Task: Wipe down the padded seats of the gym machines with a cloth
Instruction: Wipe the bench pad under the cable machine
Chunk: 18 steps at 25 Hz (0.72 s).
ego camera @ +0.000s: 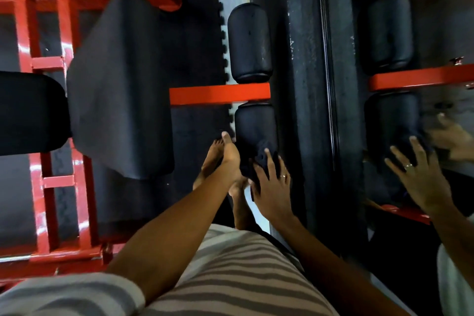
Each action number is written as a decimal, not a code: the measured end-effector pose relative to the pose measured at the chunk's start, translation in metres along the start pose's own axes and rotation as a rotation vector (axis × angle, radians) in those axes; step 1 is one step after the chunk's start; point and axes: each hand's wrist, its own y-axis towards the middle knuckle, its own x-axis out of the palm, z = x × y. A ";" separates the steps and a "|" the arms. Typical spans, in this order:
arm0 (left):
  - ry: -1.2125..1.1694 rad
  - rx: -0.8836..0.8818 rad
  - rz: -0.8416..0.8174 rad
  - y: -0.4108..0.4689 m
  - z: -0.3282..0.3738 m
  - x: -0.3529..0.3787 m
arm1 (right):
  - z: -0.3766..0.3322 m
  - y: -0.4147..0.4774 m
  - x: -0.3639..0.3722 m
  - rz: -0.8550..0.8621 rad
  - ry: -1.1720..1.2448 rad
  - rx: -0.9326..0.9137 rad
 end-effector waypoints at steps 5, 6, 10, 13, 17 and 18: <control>-0.065 0.028 -0.155 -0.115 0.020 0.000 | -0.010 0.081 -0.022 -0.032 0.015 0.014; -0.092 0.047 -0.171 -0.109 0.017 -0.002 | -0.011 0.098 -0.027 -0.042 0.020 0.013; -0.016 0.096 0.034 -0.010 -0.018 0.002 | -0.012 0.095 -0.035 0.049 0.073 -0.015; 0.058 0.096 -0.076 0.029 -0.019 -0.002 | 0.005 0.041 -0.024 0.057 0.193 0.006; 0.013 0.022 -0.049 0.015 -0.010 -0.003 | 0.013 0.023 -0.013 0.033 0.105 -0.014; -0.005 0.014 -0.072 -0.011 0.000 -0.004 | 0.010 0.037 -0.014 0.039 0.079 -0.033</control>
